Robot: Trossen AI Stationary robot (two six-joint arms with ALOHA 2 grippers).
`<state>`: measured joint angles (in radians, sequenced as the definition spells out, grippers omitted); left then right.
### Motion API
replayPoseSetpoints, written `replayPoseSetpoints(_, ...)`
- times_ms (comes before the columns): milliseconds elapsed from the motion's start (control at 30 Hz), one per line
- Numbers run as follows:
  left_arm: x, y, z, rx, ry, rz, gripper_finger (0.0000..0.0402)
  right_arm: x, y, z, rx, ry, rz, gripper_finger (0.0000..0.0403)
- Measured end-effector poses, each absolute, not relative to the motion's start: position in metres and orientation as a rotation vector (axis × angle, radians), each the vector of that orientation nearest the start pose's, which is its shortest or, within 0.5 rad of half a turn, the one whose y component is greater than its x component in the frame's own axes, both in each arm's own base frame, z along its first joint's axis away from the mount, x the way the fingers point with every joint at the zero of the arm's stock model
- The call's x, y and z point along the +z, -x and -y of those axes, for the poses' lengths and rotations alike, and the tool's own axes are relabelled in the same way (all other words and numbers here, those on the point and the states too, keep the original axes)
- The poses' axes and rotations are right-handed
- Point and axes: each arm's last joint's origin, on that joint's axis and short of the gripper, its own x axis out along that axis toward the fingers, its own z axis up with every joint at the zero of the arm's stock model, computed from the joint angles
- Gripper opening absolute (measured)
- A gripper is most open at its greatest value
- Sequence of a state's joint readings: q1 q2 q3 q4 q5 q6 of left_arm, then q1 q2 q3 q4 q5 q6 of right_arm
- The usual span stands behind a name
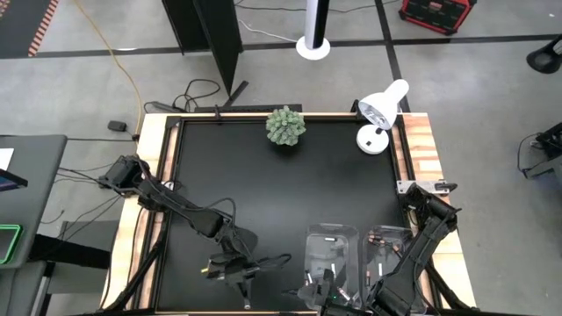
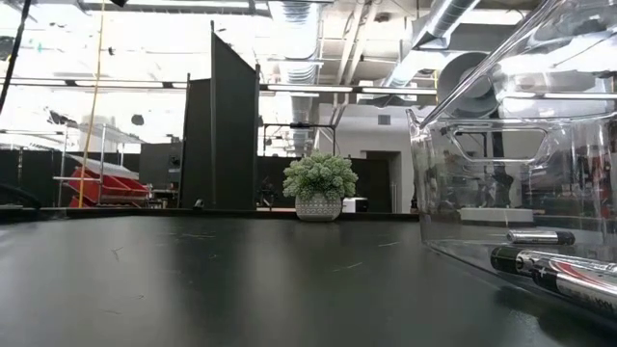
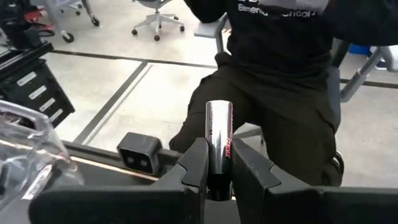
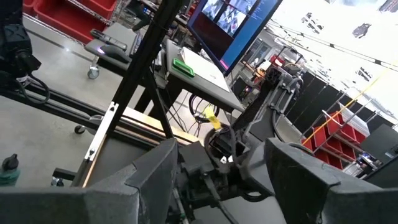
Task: Sort batteries
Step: Put the silver battery into the left transparent bin
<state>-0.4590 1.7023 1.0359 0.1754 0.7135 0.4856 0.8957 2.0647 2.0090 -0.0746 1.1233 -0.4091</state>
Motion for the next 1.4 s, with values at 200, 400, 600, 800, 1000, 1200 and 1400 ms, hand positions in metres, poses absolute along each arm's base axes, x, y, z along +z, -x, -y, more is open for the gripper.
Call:
replayPoseSetpoints(200,0.219,-0.318,0.178,-1.236,-0.354,-0.23,0.0043,0.372,-0.315,-0.353,-0.21,0.521,-0.116,0.026)
replayPoseSetpoints(400,0.219,-0.32,0.177,-1.154,-0.362,-0.25,0.0043,0.372,-0.316,-0.353,-0.21,0.524,-0.116,0.026)
replayPoseSetpoints(600,0.227,-0.332,0.172,-0.755,-0.258,-0.289,0.0043,0.372,-0.316,-0.353,-0.21,0.522,-0.114,0.026)
replayPoseSetpoints(800,0.228,-0.335,0.169,-0.623,-0.233,-0.291,0.0043,0.372,-0.316,-0.353,-0.21,0.522,-0.114,0.026)
replayPoseSetpoints(1000,0.222,-0.35,0.173,-0.548,-0.179,-0.151,0.0043,0.372,-0.317,-0.352,-0.213,0.522,-0.113,0.026)
replayPoseSetpoints(1200,0.204,-0.376,0.176,-0.497,-0.129,-0.079,0.0043,0.374,-0.317,-0.352,-0.215,0.514,-0.102,0.026)
replayPoseSetpoints(1400,0.195,-0.407,0.19,-0.543,-0.095,-0.083,0.0043,0.375,-0.317,-0.352,-0.215,0.52,-0.1,0.026)
